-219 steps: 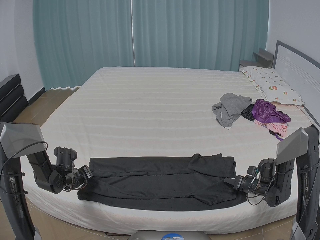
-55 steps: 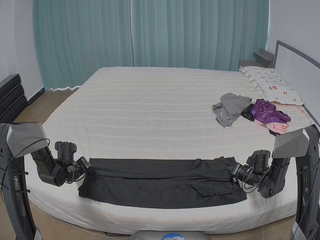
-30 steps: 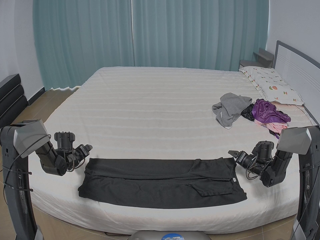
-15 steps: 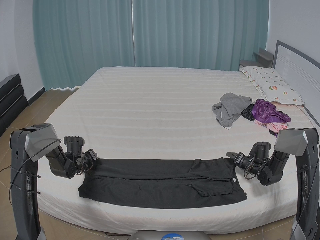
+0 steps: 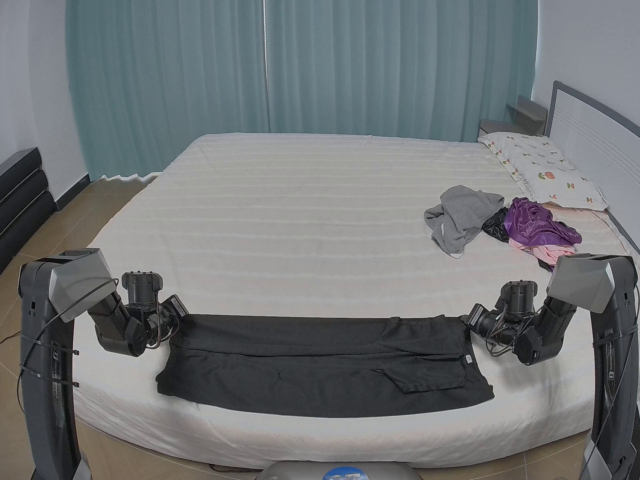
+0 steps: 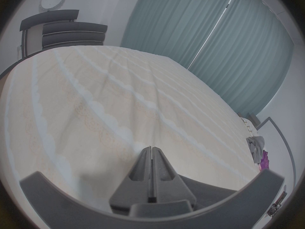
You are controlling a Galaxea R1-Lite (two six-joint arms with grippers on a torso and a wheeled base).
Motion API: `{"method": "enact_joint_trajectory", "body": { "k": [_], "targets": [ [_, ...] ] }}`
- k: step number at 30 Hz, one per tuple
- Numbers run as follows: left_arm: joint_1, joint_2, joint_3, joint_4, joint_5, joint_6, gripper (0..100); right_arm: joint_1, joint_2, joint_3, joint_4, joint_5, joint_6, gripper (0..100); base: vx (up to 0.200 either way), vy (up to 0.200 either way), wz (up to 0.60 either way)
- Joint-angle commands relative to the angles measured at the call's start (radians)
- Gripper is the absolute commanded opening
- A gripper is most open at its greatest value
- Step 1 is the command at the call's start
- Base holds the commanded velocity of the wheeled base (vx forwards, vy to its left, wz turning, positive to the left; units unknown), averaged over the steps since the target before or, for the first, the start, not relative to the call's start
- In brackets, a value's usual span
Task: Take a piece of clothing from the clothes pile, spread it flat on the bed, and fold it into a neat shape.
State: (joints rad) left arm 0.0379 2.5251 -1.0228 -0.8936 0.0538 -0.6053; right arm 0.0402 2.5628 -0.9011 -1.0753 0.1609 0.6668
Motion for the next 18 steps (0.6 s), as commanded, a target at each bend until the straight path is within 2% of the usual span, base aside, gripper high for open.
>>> {"method": "enact_joint_trajectory", "body": {
  "k": [1, 5, 17, 18],
  "targets": [
    [0.002, 0.006, 0.0, -0.014, 0.001, -0.005, 0, -0.003, 0.002, -0.018, -0.008, -0.006, 0.005, 0, 0.0, 0.0, 0.0],
    [0.004, 0.02, 0.0, -0.056, 0.001, -0.005, 0, -0.013, 0.002, -0.035, -0.014, -0.018, 0.013, 0, 0.0, 0.0, 0.0],
    [0.002, 0.026, -0.008, -0.054, 0.001, -0.005, 0, -0.011, 0.016, -0.03, -0.051, -0.023, 0.013, 0, 0.0, 0.0, 0.0],
    [0.002, 0.026, -0.008, -0.054, 0.0, -0.005, 100, -0.011, 0.016, -0.03, -0.049, -0.023, 0.013, 0, 0.0, 0.0, 0.0]
  ]
}}
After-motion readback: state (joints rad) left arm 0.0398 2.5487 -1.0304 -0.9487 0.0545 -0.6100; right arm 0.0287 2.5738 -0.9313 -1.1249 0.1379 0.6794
